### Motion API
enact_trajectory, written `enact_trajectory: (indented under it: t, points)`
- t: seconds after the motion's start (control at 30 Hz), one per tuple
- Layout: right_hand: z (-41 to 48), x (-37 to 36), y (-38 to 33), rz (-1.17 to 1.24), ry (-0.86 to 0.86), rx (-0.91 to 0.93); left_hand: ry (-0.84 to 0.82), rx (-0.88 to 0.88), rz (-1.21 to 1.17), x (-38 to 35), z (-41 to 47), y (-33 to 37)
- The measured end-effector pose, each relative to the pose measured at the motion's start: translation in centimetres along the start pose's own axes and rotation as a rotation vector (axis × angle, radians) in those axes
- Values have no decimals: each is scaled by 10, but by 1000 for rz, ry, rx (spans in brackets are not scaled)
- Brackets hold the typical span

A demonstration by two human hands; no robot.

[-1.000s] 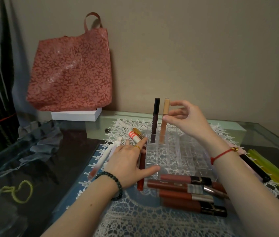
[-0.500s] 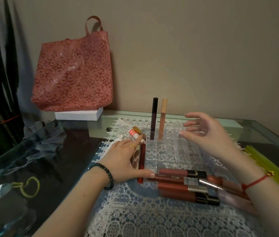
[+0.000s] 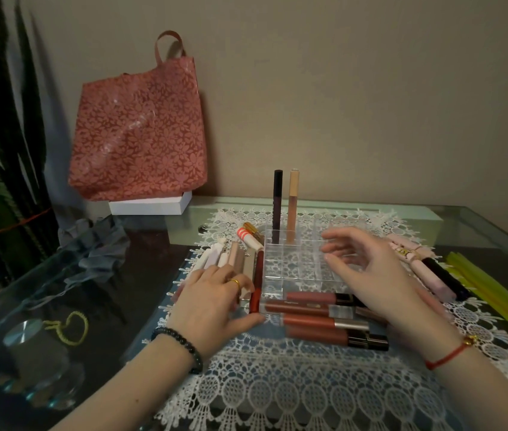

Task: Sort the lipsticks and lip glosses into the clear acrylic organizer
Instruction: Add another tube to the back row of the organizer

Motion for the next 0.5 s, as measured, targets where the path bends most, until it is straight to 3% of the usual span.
enact_trajectory:
  t: [0.23,0.5]
  points:
    - [-9,-2,-3,-57,-4,-8,41,4,89,2,-2,10]
    - [-11,-3,-4,-61,-23,-24,-26,37,231,3,-1,18]
Point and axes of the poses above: each hand's wrist, its own z-axis towards the middle knuckle, its own x-axis out of the back of the hand, y = z × x, the point moved 2 cm from there along z, towards the middle knuckle, and after that the axes turned 12 degrees about -x, right-handed, at the moved point
